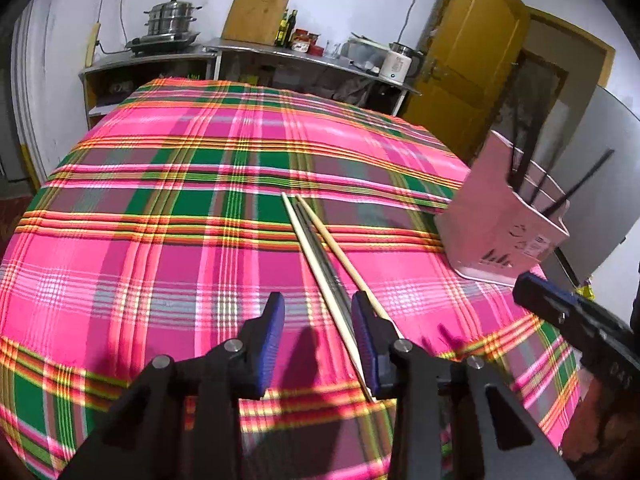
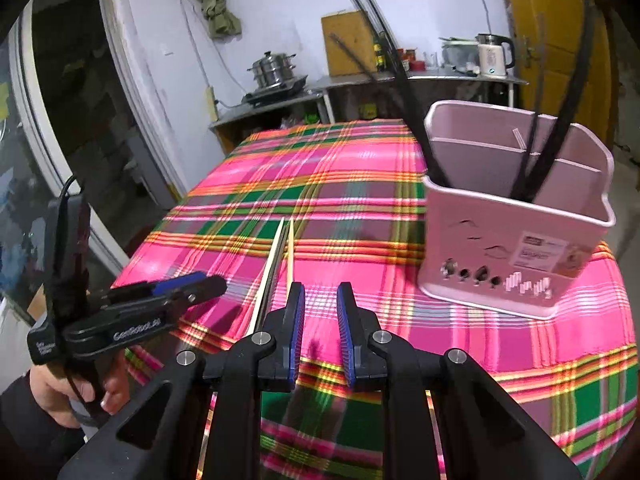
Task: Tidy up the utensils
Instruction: 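Move both open tools back down to the remaining wooden chopsticks, then close the left tool on a wooden chopstick while the right tool grasps another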
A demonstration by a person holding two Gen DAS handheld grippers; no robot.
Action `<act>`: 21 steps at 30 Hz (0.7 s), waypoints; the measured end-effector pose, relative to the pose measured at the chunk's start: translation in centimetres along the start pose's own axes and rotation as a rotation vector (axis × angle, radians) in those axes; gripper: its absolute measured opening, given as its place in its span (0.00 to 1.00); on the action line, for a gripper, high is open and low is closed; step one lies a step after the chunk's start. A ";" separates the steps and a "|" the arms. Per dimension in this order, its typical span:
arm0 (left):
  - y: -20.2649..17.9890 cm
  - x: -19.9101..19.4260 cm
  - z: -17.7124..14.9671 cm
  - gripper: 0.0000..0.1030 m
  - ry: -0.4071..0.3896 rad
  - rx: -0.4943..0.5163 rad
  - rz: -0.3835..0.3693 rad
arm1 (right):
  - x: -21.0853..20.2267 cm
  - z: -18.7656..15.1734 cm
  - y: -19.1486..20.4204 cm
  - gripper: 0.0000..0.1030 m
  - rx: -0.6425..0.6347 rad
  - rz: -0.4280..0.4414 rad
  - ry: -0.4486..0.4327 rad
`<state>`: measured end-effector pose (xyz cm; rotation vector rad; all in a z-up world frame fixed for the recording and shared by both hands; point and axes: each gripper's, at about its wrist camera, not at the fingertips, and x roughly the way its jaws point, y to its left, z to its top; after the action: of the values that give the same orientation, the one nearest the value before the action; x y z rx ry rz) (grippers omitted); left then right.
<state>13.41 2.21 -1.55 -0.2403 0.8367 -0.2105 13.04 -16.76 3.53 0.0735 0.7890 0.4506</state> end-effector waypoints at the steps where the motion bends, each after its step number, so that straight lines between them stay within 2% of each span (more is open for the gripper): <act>1: 0.2 0.5 0.3 0.35 0.005 -0.006 0.003 | 0.3 0.0 0.1 0.17 -0.004 0.004 0.006; 14: 3.2 3.8 3.4 0.35 0.030 -0.070 0.017 | 9.5 1.8 2.5 0.16 -0.084 0.042 0.139; 21: 3.6 4.9 4.6 0.35 0.034 -0.063 0.019 | 12.2 1.8 2.1 0.16 -0.090 0.032 0.189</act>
<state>20.39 4.85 -3.07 -0.2885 0.8799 -0.1709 21.03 -9.54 -2.84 -0.0410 0.9528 0.5277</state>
